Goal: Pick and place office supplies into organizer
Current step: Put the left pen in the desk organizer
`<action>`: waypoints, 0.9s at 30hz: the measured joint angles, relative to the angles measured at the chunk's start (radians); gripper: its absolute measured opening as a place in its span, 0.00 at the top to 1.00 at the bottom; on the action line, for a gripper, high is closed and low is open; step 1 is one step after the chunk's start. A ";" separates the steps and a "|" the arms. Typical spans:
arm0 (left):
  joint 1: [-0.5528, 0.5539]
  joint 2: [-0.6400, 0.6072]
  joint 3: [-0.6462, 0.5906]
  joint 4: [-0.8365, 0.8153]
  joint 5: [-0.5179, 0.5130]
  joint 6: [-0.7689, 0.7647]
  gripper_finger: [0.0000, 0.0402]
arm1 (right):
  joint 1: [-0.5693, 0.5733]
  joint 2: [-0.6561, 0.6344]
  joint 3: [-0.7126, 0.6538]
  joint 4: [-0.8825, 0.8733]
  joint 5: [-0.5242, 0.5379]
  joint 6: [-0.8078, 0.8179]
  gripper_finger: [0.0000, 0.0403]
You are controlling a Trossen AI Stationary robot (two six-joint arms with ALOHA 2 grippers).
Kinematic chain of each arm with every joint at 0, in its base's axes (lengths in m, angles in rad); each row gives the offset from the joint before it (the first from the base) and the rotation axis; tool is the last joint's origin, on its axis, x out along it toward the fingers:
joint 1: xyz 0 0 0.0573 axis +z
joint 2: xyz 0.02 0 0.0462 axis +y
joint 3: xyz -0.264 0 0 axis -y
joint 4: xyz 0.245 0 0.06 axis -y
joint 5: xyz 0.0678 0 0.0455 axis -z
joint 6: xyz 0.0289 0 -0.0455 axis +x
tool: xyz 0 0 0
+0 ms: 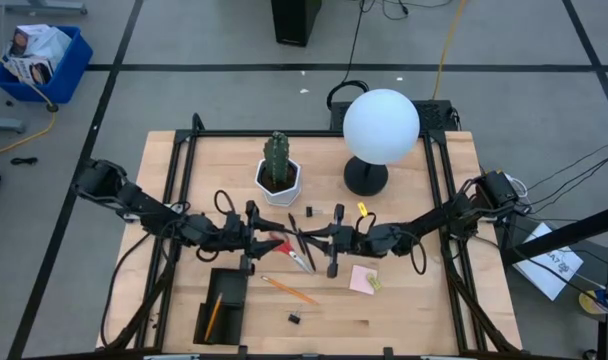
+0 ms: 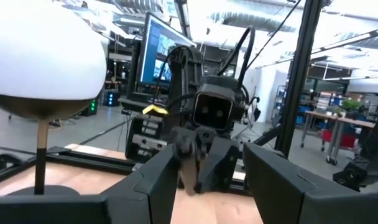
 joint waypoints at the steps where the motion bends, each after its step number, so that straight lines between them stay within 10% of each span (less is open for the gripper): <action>1: 0.002 0.000 0.000 -0.001 0.001 -0.001 0.54 | 0.000 0.000 0.000 -0.002 -0.001 0.005 0.94; 10: 0.026 0.000 0.000 -0.029 0.002 -0.027 0.56 | -0.001 0.000 0.000 -0.004 0.000 0.011 0.94; 20: 0.027 0.000 0.000 -0.026 0.002 -0.007 0.88 | -0.002 0.000 0.000 -0.006 -0.005 0.017 0.94; 27: 0.026 0.000 0.000 -0.028 0.007 -0.005 0.89 | 0.002 0.000 0.001 -0.012 -0.012 -0.002 0.91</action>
